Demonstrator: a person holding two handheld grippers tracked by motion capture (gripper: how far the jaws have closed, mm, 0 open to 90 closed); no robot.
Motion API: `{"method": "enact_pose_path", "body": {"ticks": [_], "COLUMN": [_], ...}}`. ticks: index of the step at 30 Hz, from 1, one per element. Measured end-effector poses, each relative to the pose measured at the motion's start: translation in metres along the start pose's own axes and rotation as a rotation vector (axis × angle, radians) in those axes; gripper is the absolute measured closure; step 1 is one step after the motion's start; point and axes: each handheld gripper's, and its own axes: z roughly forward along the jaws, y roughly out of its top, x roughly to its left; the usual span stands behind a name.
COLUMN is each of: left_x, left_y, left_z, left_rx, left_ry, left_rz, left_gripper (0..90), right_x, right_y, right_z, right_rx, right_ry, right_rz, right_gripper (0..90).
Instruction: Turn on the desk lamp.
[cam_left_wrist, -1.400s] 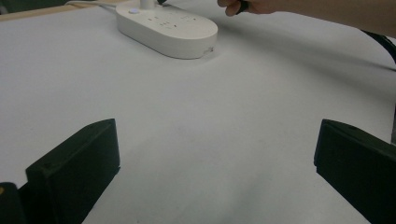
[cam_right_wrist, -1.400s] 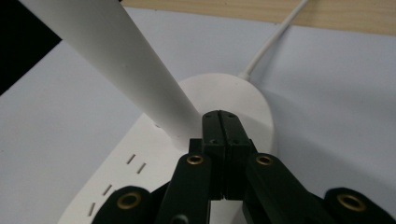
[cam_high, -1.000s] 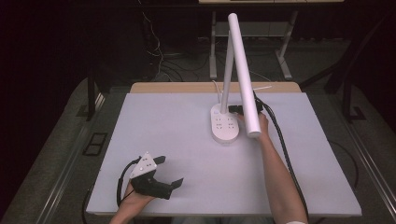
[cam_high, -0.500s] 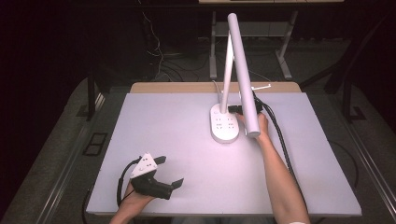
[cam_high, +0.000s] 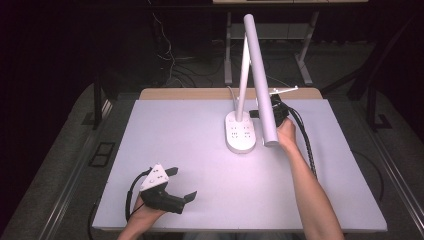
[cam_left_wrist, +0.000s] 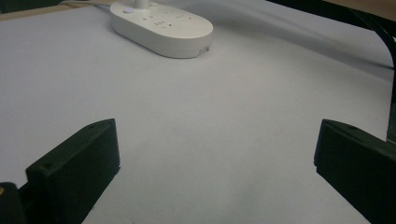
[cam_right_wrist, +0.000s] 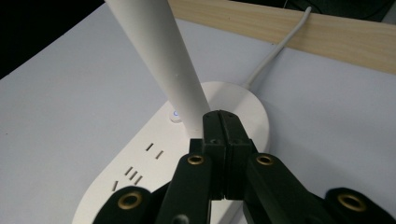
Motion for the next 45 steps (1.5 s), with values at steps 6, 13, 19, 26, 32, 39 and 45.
{"method": "enact_pose_path", "body": {"ticks": [6,13,19,26,32,39,45], "left_x": [0.000,-0.001,0.000,-0.001,-0.001,-0.002,-0.002], "left_y": [0.000,0.000,0.000,0.000,0.000,0.000,0.000], "left_z": [0.000,0.001,0.001,0.002,0.001,0.001,0.001], "left_rx": [-0.003,-0.001,0.001,0.003,0.001,-0.004,0.000], "left_ry": [0.002,0.000,0.002,-0.002,-0.004,-0.003,-0.008], "left_rz": [-0.005,-0.002,-0.005,-0.002,0.001,0.000,0.007], "left_gripper": [0.0,0.0,0.0,0.0,0.0,0.0,0.0], "right_x": [0.006,0.011,0.016,0.028,0.037,0.054,0.064], "right_y": [-0.003,-0.003,-0.006,-0.018,-0.028,-0.040,-0.056], "right_z": [-0.020,-0.038,-0.052,-0.070,-0.087,-0.106,-0.119], "right_rx": [-0.018,-0.023,-0.024,-0.026,-0.052,-0.047,-0.051], "right_ry": [0.007,0.007,0.004,-0.017,0.015,-0.016,0.006], "right_rz": [-0.017,-0.038,-0.031,-0.042,-0.050,-0.073,-0.068], "right_gripper": [89.2,89.2,80.8,46.9,11.0,0.1,0.1]}}
